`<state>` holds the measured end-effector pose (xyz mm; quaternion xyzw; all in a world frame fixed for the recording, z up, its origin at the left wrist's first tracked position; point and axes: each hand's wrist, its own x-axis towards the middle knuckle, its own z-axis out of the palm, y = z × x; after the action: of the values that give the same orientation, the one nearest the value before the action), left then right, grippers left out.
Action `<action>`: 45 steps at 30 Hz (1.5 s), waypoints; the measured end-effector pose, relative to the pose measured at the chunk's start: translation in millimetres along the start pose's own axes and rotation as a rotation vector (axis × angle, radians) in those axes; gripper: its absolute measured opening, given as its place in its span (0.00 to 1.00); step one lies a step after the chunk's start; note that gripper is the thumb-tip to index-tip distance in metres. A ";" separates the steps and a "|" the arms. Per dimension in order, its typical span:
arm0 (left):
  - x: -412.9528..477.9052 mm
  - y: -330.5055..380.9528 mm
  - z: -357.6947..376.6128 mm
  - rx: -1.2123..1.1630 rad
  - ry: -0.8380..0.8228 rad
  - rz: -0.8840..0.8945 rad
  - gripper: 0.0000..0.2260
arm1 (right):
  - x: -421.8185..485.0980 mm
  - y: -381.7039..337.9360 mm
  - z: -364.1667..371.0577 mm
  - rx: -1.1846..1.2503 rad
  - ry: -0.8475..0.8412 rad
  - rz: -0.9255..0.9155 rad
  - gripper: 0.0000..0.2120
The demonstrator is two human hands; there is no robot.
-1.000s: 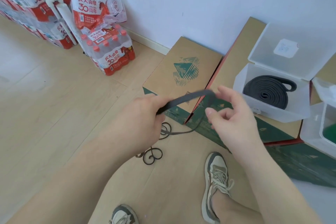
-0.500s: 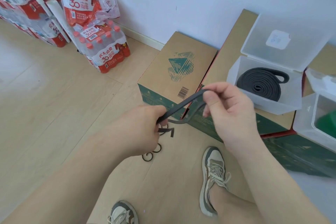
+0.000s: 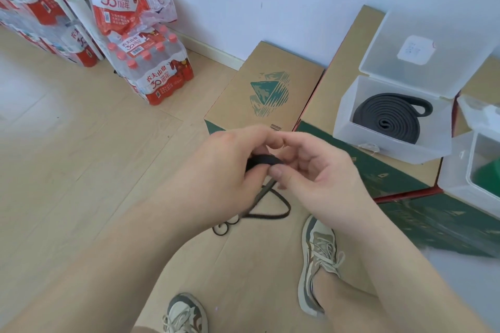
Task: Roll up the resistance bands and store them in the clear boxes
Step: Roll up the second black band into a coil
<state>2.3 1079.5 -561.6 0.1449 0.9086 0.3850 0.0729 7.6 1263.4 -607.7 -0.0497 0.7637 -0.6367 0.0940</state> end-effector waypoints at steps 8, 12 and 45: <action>-0.7 -24.9 -2.7 0.310 -0.246 -0.400 0.08 | 4.5 12.0 -28.2 -0.567 0.403 0.017 0.09; 0.8 -15.4 -3.7 -0.102 -0.001 -0.184 0.13 | 2.5 10.3 -26.1 -0.713 0.202 0.110 0.17; 2.1 -18.3 10.3 -0.017 0.123 0.130 0.10 | -2.7 -7.7 -3.3 0.245 -0.011 0.096 0.21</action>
<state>-1.0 1075.0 -582.0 0.1790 0.8966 0.4049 -0.0067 9.2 1265.7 -599.4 -0.0048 0.6810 -0.7198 0.1341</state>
